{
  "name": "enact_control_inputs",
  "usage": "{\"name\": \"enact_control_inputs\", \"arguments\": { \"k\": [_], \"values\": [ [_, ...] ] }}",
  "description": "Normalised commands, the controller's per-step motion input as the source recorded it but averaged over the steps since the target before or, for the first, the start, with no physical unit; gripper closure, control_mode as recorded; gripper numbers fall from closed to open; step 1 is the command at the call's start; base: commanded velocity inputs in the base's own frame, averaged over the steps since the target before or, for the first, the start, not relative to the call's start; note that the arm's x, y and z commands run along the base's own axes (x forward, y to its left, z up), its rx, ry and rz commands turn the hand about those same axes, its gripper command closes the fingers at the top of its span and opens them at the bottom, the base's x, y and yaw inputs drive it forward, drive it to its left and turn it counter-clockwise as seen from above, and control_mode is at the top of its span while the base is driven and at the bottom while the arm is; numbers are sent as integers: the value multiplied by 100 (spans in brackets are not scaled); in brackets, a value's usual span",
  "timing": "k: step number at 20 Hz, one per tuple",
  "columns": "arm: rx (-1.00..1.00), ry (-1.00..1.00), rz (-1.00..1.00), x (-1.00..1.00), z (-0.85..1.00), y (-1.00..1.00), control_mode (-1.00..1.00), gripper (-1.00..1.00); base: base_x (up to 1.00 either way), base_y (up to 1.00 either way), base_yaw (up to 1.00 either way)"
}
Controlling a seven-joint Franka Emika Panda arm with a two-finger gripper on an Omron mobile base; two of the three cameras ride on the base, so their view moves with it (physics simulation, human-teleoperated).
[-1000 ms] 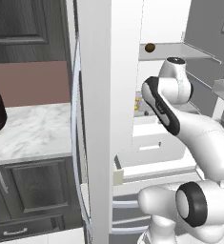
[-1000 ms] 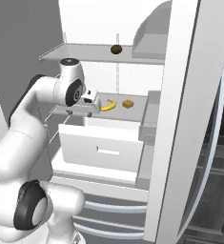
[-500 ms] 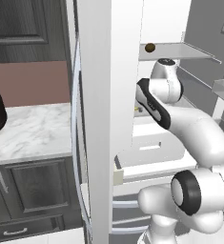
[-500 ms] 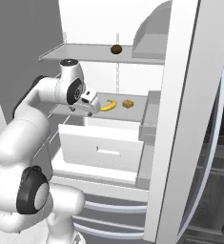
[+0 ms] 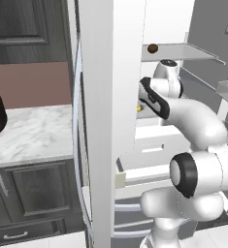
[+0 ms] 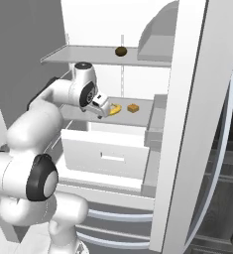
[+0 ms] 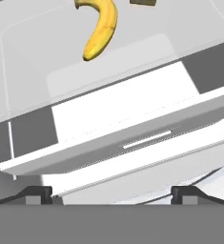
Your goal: Pick up the banana and kiwi from the fridge and place one fruit on each plate on the dining counter.
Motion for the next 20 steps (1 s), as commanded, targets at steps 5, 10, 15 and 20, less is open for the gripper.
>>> {"name": "enact_control_inputs", "arguments": {
  "k": [5, 10, 15, 20],
  "values": [
    [0, 7, 0, 39, -13, 0, -100, -100, 0, 0, 0],
    [0, 8, -3, 33, -14, 0, -100, -100, 0, 0, 0],
    [0, 6, 0, 31, -19, -6, -100, -100, 0, 0, 0],
    [0, 5, 0, 34, -13, -2, -100, -100, 0, 0, 0]
  ]
}}
